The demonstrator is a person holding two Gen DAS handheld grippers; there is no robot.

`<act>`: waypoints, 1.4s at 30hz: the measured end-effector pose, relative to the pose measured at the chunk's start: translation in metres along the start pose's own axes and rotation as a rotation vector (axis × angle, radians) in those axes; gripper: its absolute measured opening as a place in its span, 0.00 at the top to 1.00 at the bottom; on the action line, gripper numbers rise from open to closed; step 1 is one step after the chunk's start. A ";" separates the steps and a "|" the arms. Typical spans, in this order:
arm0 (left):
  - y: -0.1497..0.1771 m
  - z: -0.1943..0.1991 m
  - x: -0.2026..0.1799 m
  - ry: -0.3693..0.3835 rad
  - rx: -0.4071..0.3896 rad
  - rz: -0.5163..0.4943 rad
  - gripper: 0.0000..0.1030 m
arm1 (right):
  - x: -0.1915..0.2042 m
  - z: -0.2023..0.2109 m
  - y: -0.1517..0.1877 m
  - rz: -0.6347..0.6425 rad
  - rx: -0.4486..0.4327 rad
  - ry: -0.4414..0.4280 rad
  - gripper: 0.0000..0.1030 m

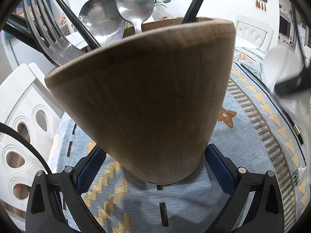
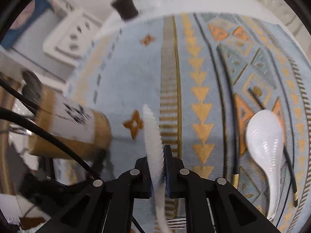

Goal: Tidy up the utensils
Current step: 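Lift the white ceramic spoon with the right gripper over the wooden cup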

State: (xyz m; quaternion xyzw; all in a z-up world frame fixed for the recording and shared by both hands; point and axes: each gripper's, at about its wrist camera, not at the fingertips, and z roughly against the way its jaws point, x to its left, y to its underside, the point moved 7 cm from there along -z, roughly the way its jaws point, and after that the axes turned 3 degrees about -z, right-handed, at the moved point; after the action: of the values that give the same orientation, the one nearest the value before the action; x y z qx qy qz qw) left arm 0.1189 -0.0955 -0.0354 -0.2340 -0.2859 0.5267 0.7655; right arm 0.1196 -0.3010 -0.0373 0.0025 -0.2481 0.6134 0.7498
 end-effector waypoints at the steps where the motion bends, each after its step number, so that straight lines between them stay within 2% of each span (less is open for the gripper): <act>1: 0.000 0.000 0.000 0.000 0.000 0.000 0.01 | -0.001 0.009 -0.003 -0.009 -0.029 -0.013 0.92; 6: 0.000 0.000 0.000 0.000 0.000 0.000 0.01 | 0.001 0.054 -0.021 -0.055 -0.169 -0.048 0.92; 11: 0.000 0.000 0.000 0.000 0.000 0.000 0.01 | 0.023 0.100 -0.049 -0.068 -0.296 -0.101 0.92; 18: 0.000 0.000 0.000 0.000 0.000 0.000 0.01 | 0.090 0.177 -0.080 0.020 -0.522 -0.234 0.91; 22: 0.000 0.000 0.000 0.000 0.000 0.000 0.01 | 0.128 0.195 -0.086 0.074 -0.594 -0.347 0.91; 25: 0.000 0.000 0.000 0.000 0.000 0.000 0.01 | 0.152 0.187 -0.088 0.120 -0.601 -0.367 0.91; 30: 0.000 0.000 0.000 0.001 0.000 0.001 0.01 | 0.179 0.149 -0.088 0.161 -0.548 -0.400 0.91; 36: 0.000 0.000 0.000 0.000 0.000 0.000 0.01 | 0.185 0.114 -0.087 0.160 -0.526 -0.407 0.91; 42: 0.000 0.000 0.000 0.000 0.000 0.000 0.01 | 0.181 0.087 -0.083 0.181 -0.491 -0.365 0.91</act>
State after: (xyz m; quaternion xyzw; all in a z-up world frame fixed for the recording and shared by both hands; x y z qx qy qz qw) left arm 0.1189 -0.0957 -0.0352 -0.2338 -0.2859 0.5268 0.7656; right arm 0.1865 -0.1821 0.1321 -0.0906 -0.5184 0.5888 0.6134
